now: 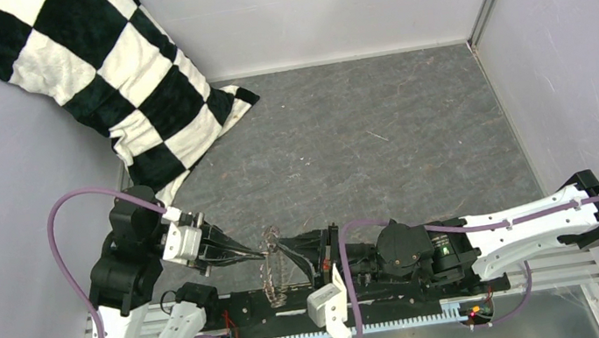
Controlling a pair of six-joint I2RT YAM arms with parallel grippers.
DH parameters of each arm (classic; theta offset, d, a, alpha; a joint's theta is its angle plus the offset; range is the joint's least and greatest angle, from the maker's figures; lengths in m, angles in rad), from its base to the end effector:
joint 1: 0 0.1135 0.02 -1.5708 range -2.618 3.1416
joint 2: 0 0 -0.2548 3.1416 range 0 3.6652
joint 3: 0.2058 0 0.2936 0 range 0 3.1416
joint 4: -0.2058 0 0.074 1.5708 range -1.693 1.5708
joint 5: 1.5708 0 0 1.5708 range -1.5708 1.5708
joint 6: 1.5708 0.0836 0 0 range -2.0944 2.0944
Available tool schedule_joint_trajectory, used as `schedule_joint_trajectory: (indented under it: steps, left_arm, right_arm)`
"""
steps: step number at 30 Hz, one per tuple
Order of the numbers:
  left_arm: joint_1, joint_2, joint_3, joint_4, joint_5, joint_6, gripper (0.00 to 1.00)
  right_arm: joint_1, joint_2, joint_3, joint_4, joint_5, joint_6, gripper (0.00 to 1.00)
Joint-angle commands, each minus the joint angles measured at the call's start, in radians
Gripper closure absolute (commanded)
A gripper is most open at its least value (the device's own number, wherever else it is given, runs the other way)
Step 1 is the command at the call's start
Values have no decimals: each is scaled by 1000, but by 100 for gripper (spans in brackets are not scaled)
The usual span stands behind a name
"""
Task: Put the keys on the keyring
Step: Insert the key onto the keyring.
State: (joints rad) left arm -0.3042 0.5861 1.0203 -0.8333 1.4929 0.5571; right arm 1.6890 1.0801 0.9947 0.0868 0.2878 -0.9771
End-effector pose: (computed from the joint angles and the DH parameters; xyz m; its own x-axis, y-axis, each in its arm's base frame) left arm 0.0870 -0.1147 0.3985 0.1610 -0.0074 -0.9869 0.9597 -0.2321 0.1583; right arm -0.0172 0.3460 0.3737 0.8169 -0.1391 -0.5598 -0.5515 0.0956 -0.8287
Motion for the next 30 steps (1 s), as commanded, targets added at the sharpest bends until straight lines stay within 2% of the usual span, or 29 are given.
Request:
schedule_joint_trajectory:
  steps: [1,30]
  left_arm:
    - [1,8,42,26,0,-58,98]
    - [1,11,40,26,-21,-57,98]
  right_arm:
    - [9,-21,37,9,-38,29,99]
    - [9,-14,48,48,-41,49,99]
